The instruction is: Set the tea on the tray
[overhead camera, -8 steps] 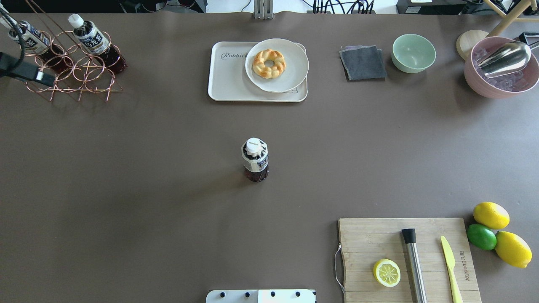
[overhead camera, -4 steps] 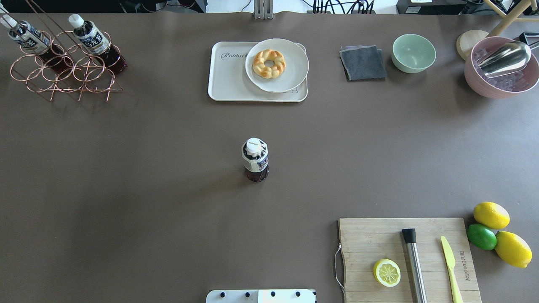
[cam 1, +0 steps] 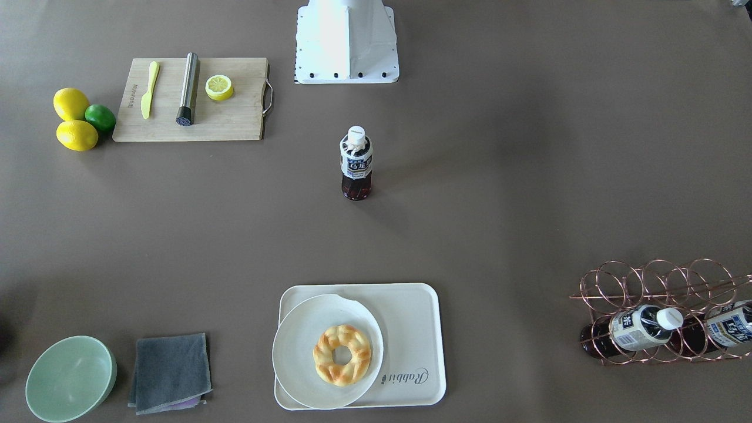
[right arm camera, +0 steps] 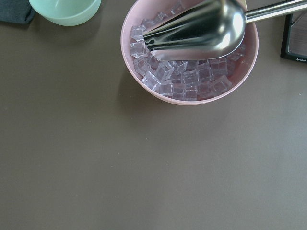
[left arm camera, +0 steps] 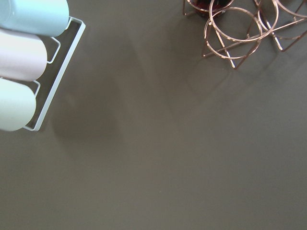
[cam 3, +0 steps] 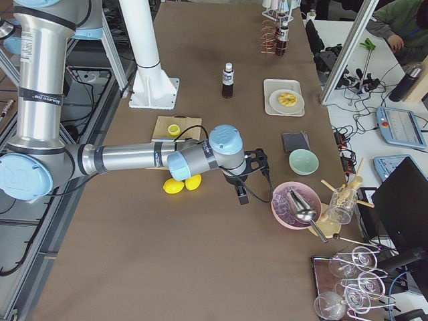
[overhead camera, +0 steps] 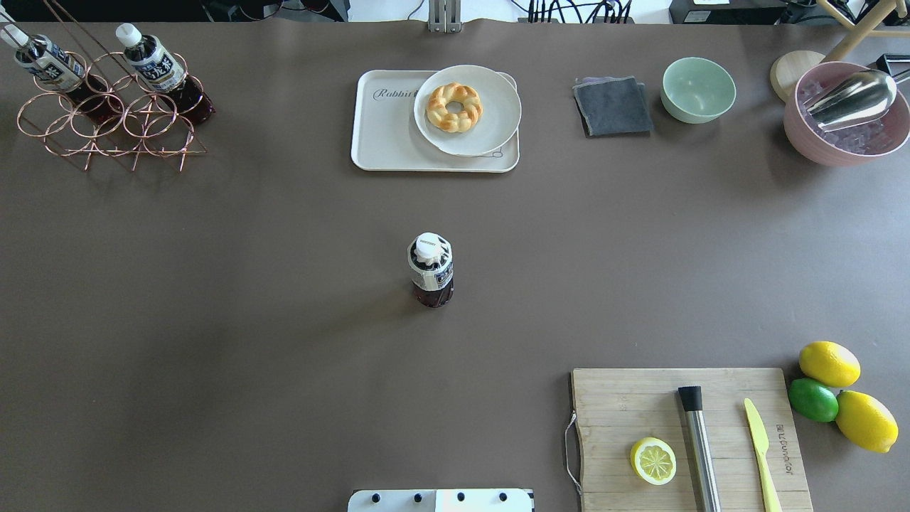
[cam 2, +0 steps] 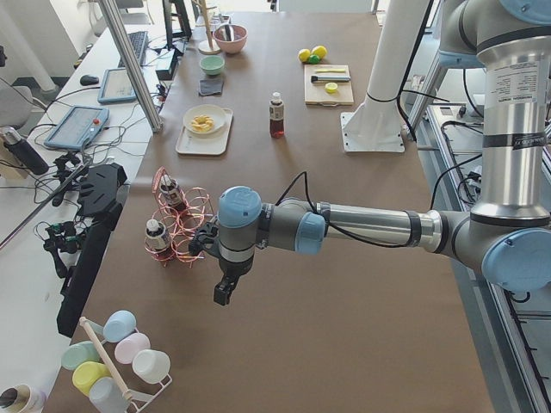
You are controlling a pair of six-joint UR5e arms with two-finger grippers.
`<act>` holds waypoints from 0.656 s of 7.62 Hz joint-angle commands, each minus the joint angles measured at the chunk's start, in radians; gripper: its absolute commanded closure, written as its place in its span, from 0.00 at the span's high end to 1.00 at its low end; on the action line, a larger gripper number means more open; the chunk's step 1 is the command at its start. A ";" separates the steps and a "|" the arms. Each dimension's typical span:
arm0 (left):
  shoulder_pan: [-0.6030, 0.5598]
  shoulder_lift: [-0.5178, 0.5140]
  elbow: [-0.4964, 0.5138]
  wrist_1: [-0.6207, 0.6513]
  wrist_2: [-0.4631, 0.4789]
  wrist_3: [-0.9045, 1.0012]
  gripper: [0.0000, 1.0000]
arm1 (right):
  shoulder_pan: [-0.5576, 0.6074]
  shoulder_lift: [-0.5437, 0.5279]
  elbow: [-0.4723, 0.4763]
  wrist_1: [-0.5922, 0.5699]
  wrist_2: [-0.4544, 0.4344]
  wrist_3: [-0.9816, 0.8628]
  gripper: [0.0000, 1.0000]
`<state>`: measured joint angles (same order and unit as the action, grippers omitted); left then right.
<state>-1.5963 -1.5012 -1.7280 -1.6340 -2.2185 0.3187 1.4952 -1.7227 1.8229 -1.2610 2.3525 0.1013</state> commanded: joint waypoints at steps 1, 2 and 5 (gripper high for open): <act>-0.070 0.062 -0.019 0.121 -0.028 0.227 0.97 | -0.006 0.000 0.003 0.000 0.004 0.001 1.00; -0.071 0.067 -0.016 0.156 -0.150 0.220 0.97 | -0.009 0.000 0.003 0.000 0.004 0.003 1.00; -0.067 0.056 -0.019 0.152 -0.190 -0.014 0.97 | -0.016 0.002 0.003 -0.002 0.002 0.003 1.00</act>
<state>-1.6656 -1.4410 -1.7446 -1.4851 -2.3912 0.4215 1.4831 -1.7226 1.8249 -1.2621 2.3554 0.1042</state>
